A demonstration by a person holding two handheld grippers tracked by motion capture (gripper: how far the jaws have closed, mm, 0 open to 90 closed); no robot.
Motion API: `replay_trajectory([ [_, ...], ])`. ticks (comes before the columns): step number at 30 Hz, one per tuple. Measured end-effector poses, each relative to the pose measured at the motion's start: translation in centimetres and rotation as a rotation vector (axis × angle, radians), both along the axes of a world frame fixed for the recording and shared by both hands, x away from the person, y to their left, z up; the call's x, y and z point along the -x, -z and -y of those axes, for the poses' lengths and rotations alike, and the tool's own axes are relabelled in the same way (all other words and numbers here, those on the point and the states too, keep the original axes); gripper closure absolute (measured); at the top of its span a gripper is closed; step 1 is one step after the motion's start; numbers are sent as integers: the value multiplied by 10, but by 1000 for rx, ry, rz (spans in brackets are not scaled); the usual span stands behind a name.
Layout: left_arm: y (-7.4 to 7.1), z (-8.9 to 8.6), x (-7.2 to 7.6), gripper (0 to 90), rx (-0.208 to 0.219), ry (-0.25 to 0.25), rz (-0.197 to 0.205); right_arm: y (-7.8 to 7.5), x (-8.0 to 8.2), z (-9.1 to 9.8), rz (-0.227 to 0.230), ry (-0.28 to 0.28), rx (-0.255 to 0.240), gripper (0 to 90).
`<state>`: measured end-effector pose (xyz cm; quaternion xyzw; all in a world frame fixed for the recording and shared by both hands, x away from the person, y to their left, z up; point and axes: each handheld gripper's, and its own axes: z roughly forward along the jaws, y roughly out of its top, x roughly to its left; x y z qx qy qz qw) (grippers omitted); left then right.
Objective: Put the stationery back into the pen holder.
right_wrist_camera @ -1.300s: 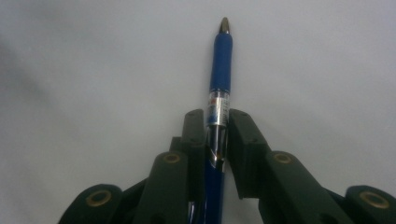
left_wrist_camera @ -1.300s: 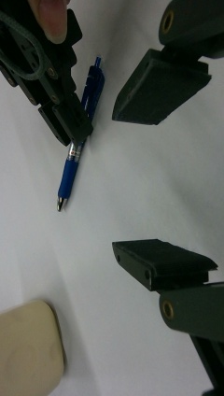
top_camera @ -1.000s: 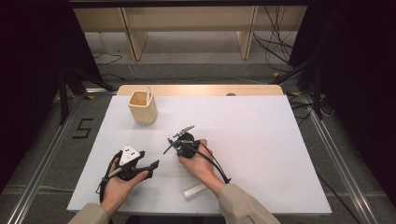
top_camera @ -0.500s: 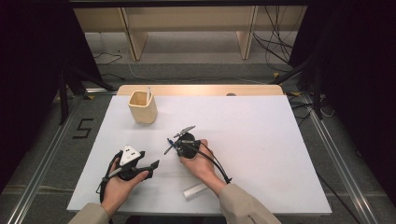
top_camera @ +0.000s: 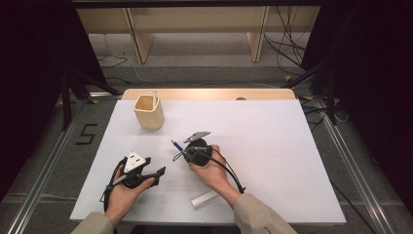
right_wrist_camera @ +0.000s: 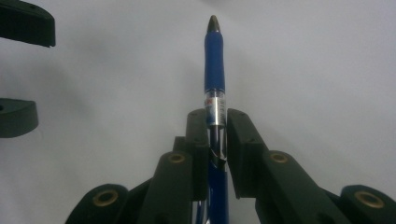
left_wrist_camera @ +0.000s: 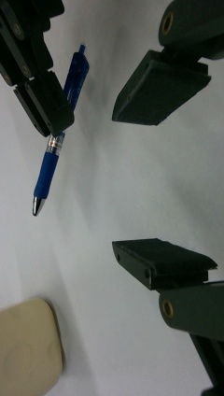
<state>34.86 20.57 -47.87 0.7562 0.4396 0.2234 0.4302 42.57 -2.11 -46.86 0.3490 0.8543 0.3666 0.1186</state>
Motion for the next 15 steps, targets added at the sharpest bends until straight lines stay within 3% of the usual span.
replay_trajectory([
  [8, -4, 3, -4, 302, 27, -1, 4, -3, 9, 18, 35, -21, -57, 802],
  [15, -10, 13, -14, 305, 88, 2, -1, -3, 18, 25, 52, -41, -81, 802],
])
